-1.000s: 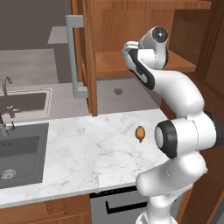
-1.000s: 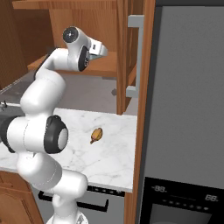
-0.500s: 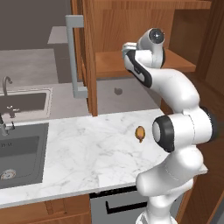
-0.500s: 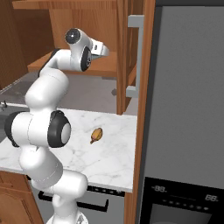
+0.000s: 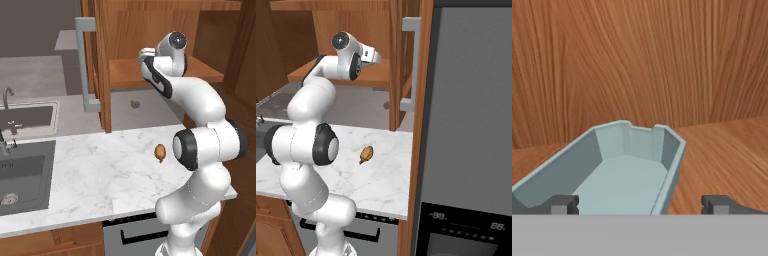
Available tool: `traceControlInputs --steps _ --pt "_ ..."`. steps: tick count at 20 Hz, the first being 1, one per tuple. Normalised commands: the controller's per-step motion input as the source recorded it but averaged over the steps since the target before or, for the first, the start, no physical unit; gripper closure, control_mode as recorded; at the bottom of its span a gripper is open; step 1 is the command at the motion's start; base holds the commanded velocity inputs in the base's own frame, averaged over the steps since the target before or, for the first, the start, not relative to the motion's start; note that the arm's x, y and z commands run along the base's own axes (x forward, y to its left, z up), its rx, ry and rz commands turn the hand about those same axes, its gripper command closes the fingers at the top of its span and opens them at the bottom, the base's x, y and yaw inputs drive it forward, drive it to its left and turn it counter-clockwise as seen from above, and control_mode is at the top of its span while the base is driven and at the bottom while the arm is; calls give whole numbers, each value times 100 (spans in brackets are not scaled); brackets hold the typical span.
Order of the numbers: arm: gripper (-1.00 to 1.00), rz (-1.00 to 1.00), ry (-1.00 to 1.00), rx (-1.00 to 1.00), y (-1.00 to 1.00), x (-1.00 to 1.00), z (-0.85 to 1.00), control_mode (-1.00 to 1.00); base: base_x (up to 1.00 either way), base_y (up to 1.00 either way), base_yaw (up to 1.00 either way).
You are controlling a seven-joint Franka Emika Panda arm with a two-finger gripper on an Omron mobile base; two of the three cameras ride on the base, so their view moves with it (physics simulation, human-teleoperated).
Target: Retrieve the tupperware from the cabinet, then place the raw meat into the tupperware to avoid contamination.
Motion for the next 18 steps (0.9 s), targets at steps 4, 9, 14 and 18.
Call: traceControlInputs --steps 4,9,14,18 --pt "100 0 0 0 0 4 -9 -100 0 0 0" --pt "100 0 0 0 0 2 -2 -100 0 0 0" --pt "100 0 0 0 0 1 0 -100 0 0 0" --pt "100 0 0 0 0 -2 0 -100 0 0 0"
